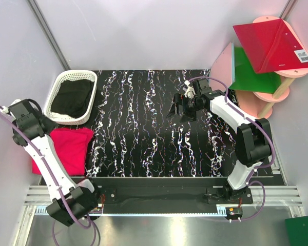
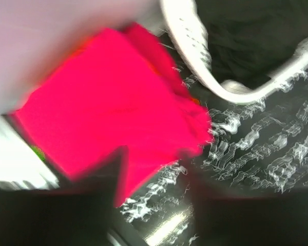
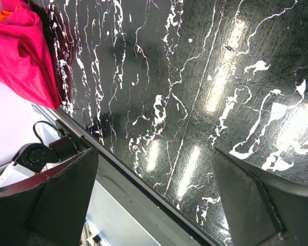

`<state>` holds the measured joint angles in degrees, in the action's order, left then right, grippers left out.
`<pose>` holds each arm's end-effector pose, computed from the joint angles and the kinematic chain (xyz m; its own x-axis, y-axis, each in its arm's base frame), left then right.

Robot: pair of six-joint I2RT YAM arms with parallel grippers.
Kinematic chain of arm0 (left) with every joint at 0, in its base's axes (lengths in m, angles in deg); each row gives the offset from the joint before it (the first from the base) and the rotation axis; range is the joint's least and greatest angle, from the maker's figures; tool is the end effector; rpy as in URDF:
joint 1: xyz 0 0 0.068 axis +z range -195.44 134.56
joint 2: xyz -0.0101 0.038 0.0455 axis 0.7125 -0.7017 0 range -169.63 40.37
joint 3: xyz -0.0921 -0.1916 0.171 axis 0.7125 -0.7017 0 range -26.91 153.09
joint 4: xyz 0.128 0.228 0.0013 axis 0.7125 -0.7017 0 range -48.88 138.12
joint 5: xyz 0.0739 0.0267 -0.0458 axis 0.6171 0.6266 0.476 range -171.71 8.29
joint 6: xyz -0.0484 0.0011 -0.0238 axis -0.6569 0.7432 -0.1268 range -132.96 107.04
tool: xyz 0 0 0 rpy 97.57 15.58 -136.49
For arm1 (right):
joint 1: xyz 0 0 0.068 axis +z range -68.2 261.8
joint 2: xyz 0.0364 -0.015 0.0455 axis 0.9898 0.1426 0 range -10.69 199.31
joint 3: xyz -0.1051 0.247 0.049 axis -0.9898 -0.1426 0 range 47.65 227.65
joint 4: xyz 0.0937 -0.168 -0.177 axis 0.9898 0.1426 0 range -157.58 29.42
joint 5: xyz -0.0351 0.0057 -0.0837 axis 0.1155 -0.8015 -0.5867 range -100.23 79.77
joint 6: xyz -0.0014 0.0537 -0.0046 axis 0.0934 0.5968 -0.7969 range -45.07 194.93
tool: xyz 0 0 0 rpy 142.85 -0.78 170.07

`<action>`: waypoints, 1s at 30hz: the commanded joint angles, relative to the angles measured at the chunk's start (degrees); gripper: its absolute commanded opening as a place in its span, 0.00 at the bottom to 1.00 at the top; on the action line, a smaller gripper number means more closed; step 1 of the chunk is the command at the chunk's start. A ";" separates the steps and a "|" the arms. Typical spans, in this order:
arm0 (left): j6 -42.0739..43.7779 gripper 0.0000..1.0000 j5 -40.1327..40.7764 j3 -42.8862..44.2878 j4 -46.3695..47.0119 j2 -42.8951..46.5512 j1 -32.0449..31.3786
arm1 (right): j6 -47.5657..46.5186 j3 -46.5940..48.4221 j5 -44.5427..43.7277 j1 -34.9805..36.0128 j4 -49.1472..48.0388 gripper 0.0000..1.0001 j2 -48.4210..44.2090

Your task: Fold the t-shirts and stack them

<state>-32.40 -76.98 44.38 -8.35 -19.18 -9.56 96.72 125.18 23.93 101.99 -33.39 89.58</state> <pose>0.1537 0.1147 0.3726 -0.3276 -0.6461 -0.6894 -0.7852 0.5920 -0.1817 0.3429 0.1473 0.2472 -0.9431 -0.0195 -0.3320 -0.2402 0.7304 0.6393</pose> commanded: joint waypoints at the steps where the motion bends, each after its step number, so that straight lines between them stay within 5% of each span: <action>1: 1.08 0.00 -18.41 -6.31 1.98 -3.99 -0.46 | -0.42 -0.28 1.18 0.12 -0.71 1.00 -0.95; 9: -3.41 0.00 -18.27 -16.70 5.31 -7.16 -0.37 | 0.02 -0.90 0.92 0.12 -1.32 1.00 -1.57; 15: -3.32 0.00 -1.26 -10.57 4.70 -12.60 -0.63 | 0.10 -1.51 0.65 0.20 -1.32 1.00 -2.18; 30: 0.46 0.00 26.10 2.45 -0.13 -42.29 -8.98 | 0.54 -0.28 0.21 0.03 -1.06 1.00 -1.30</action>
<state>-33.04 -62.07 43.55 -6.93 -54.56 -18.00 97.09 123.79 23.86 101.99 -33.48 89.58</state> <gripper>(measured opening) 0.005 0.994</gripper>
